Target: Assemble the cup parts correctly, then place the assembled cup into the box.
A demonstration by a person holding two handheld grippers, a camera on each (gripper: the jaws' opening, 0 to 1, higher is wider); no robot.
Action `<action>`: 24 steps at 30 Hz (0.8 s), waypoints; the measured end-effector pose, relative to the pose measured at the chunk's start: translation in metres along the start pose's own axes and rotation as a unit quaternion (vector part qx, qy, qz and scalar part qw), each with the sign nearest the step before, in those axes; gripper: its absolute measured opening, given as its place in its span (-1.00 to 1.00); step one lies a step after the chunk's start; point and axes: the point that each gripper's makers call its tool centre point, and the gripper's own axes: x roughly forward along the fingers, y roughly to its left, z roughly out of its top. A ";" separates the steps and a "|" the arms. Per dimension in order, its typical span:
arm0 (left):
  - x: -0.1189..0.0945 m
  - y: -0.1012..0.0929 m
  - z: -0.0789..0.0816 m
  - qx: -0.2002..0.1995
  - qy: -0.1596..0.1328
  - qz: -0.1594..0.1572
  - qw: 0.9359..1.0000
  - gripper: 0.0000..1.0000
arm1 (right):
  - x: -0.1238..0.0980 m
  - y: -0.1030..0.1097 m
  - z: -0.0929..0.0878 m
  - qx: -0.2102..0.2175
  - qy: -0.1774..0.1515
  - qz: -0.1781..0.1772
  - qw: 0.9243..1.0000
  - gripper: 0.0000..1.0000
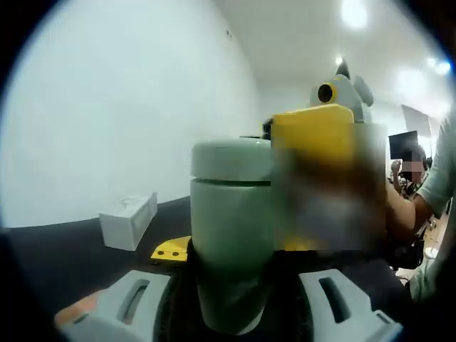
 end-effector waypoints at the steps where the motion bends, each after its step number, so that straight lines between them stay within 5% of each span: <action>1: 0.000 0.000 0.000 0.000 0.000 0.000 1.000 -0.20 | -0.001 0.000 0.004 0.012 -0.007 0.026 1.000 0.17; 3: 0.000 -0.001 0.000 0.001 0.000 0.000 1.000 -0.20 | -0.004 0.010 0.007 -0.002 -0.015 0.104 0.995 0.16; 7: 0.000 -0.001 0.000 0.003 0.000 -0.001 1.000 -0.20 | -0.002 0.005 -0.006 0.003 0.012 0.177 0.984 0.11; 11: 0.000 -0.002 0.000 0.004 0.000 -0.002 1.000 -0.20 | 0.000 0.021 -0.003 0.049 -0.010 0.268 0.962 0.04; 20: 0.001 -0.002 0.000 0.003 -0.001 -0.004 1.000 -0.20 | 0.011 0.032 -0.018 0.035 0.020 0.289 0.957 -0.15; 24: 0.000 -0.002 0.000 0.002 -0.001 -0.003 1.000 -0.20 | 0.011 0.027 -0.017 0.035 0.028 0.264 0.963 -0.17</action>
